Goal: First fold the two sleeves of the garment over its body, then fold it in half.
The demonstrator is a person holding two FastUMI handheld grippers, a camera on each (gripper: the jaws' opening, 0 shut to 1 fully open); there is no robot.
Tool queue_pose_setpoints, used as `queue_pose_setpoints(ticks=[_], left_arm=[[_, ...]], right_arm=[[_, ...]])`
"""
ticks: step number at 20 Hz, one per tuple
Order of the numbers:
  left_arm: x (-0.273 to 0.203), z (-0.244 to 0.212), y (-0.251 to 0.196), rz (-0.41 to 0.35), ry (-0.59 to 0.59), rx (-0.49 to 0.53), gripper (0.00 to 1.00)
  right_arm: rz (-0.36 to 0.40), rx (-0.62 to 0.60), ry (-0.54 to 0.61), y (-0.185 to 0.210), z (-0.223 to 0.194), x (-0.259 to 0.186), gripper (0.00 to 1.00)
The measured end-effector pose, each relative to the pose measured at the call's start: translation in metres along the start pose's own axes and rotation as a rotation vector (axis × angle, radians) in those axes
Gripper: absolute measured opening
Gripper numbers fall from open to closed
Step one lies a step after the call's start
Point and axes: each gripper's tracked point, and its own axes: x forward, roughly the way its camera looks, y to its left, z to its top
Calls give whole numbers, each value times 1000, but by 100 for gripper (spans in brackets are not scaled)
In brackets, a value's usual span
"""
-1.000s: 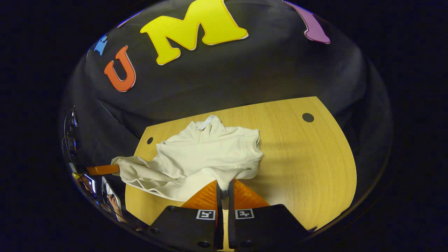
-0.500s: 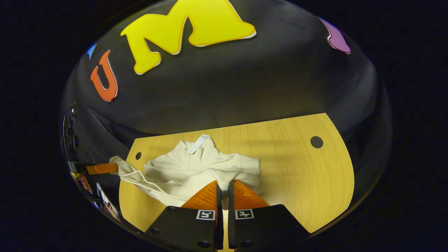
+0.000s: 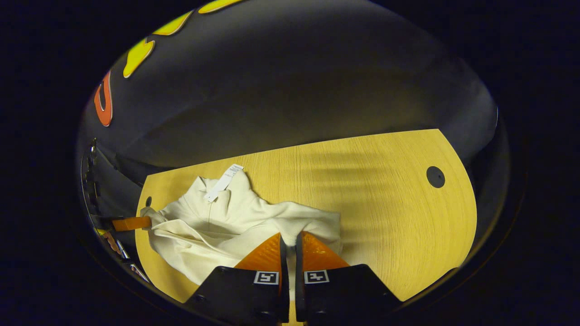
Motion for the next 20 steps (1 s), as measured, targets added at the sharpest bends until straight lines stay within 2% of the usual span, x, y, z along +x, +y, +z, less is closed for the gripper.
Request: queue_pose_setpoints(ticks=[6, 8, 9, 12, 15, 17, 18, 20], left_arm=[[16, -1, -2, 17, 2, 7, 9], [17, 0, -4, 29, 4, 21, 12], [19, 0, -3, 38, -1, 34, 17], [14, 7, -11, 4, -34, 33, 63], [9, 6, -11, -12, -34, 35, 71], [0, 7, -20, -55, -49, 26, 78], [-4, 12, -17, -50, -75, 24, 83], [-15, 13, -14, -45, -105, 14, 84]], right_arm=[[0, -15, -21, 2, 2, 16, 7], [-11, -15, -27, -1, 2, 14, 11], [-4, -14, -32, 0, 4, 13, 14], [-1, -7, -49, 1, 6, 11, 18], [10, 10, -109, 4, 18, 3, 22], [-7, 12, -133, 0, 24, -3, 26], [-21, 6, -141, -1, 26, -5, 26], [-30, -21, -160, 1, 30, -10, 28]])
